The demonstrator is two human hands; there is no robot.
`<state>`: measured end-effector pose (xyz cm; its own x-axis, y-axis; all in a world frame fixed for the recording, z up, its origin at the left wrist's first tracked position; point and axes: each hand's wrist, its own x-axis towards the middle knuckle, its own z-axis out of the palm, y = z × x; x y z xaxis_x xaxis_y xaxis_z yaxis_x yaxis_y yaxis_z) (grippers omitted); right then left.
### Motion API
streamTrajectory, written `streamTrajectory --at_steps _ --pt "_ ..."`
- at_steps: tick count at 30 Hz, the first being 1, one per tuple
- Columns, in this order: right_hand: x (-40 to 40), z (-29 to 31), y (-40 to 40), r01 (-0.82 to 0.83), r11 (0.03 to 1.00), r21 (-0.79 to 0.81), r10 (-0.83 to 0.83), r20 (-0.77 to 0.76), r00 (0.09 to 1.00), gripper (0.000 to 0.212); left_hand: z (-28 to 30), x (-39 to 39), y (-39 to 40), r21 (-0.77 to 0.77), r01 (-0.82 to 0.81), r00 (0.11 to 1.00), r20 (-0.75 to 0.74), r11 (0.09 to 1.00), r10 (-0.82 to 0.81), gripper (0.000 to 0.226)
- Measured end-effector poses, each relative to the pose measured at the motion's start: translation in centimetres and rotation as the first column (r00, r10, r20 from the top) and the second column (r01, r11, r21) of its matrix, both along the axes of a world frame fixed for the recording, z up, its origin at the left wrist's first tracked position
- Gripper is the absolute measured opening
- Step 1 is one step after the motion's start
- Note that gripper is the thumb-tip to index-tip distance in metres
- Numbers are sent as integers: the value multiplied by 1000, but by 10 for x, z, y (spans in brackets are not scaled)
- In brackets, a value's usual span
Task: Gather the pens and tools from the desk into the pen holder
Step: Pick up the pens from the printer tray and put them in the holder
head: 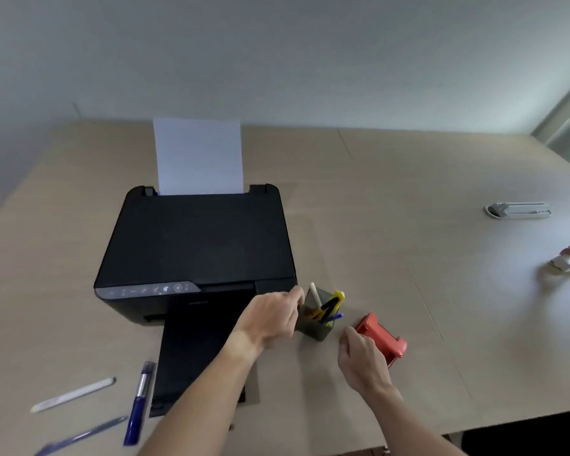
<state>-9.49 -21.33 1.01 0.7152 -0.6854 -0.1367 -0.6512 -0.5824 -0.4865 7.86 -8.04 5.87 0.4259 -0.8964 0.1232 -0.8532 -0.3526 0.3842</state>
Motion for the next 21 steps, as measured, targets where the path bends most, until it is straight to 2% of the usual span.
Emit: streamTrajectory --at_steps 3,8,11,14,16,18,21 --pt "1 -7 18 -60 997 43 61 -20 998 20 -19 -2 43 31 -44 999 -31 999 45 15" --pt "-7 -28 68 -308 945 106 318 -88 944 11 -60 -5 144 183 -166 986 15 969 166 11" --pt "-12 -43 97 -440 886 145 456 -103 884 9 -74 -5 202 241 -324 945 44 915 323 9" --pt "-2 -55 119 -497 853 159 518 -147 843 13 -77 -6 246 264 -489 870 74 831 488 5" --pt "8 -59 133 -452 865 217 488 -161 858 21 -76 -10 267 268 -581 807 70 768 586 14" --pt "17 -64 149 -293 890 348 361 -149 920 36 -79 -16 280 300 -656 737 59 692 674 18" --pt "31 -74 174 -87 849 522 188 -143 972 54 -86 -22 285 361 -724 648 67 587 759 16"
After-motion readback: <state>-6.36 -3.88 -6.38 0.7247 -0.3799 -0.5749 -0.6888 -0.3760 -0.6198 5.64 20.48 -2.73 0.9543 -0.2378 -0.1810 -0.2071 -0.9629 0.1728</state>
